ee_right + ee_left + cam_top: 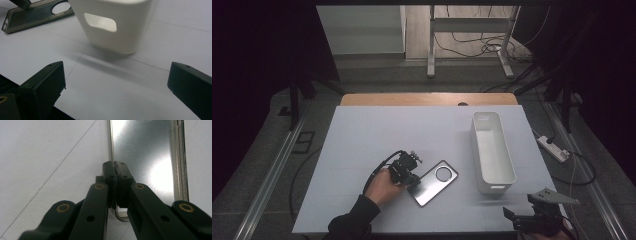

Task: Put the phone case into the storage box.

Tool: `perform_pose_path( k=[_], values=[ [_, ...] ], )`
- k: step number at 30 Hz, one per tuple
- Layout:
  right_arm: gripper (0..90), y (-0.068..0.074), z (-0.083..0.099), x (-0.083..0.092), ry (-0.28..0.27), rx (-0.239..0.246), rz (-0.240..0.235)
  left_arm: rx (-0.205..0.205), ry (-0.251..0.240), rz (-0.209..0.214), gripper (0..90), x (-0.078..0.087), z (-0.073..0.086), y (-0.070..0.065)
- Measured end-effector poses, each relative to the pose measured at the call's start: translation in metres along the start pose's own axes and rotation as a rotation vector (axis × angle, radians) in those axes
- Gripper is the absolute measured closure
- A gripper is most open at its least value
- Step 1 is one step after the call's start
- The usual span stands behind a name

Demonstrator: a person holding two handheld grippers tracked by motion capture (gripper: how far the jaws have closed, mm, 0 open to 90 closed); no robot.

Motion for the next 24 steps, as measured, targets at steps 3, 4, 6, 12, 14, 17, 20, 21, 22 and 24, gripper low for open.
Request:
perform_pose_path(
  k=[3,4,6,12,14,17,20,21,22,24],
  values=[
    [1.6,0.000,0.000,0.000,-0.001,0.000,0.000,-0.001,-0.009,0.003,88.6,0.000,0.001,0.001],
    [1.6,0.000,0.000,0.000,-0.001,0.000,-0.001,0.002,-0.014,0.000,88.7,0.000,0.001,0.000],
    [1.7,0.000,0.000,0.000,-0.001,0.000,-0.001,-0.005,-0.026,-0.017,89.0,0.000,0.001,0.000],
    [1.7,0.000,0.000,0.000,-0.004,0.000,-0.001,-0.003,-0.077,-0.031,89.2,0.001,0.003,-0.001],
    [1.7,0.000,0.000,0.000,-0.002,0.001,-0.001,0.001,-0.090,-0.033,89.3,0.002,0.003,-0.002],
    [1.7,0.000,0.000,0.000,-0.001,0.000,0.000,0.007,-0.130,-0.028,89.2,0.006,0.005,-0.001],
    [1.7,0.000,0.000,0.000,-0.001,0.000,0.001,0.009,-0.172,-0.040,89.2,0.014,0.007,-0.002],
    [1.7,0.000,0.000,0.000,0.000,-0.001,0.001,0.005,-0.187,-0.047,89.2,0.017,0.008,-0.002],
    [1.6,0.000,0.000,0.000,-0.002,0.000,0.001,0.012,-0.195,-0.041,89.2,0.019,0.008,-0.003],
    [1.7,0.000,0.000,0.000,-0.002,0.000,0.001,0.014,-0.214,-0.049,89.2,0.022,0.009,-0.003]
  ],
)
Point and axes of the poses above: each handheld gripper's, and its own axes: x roughly backward along the jaws, z roughly out of its underside, y roughly to its left, the point moved 10 cm from there along -x, roughly forward along the jaws, and after that the axes turned 12 degrees about -x, right-handed, at the moved point
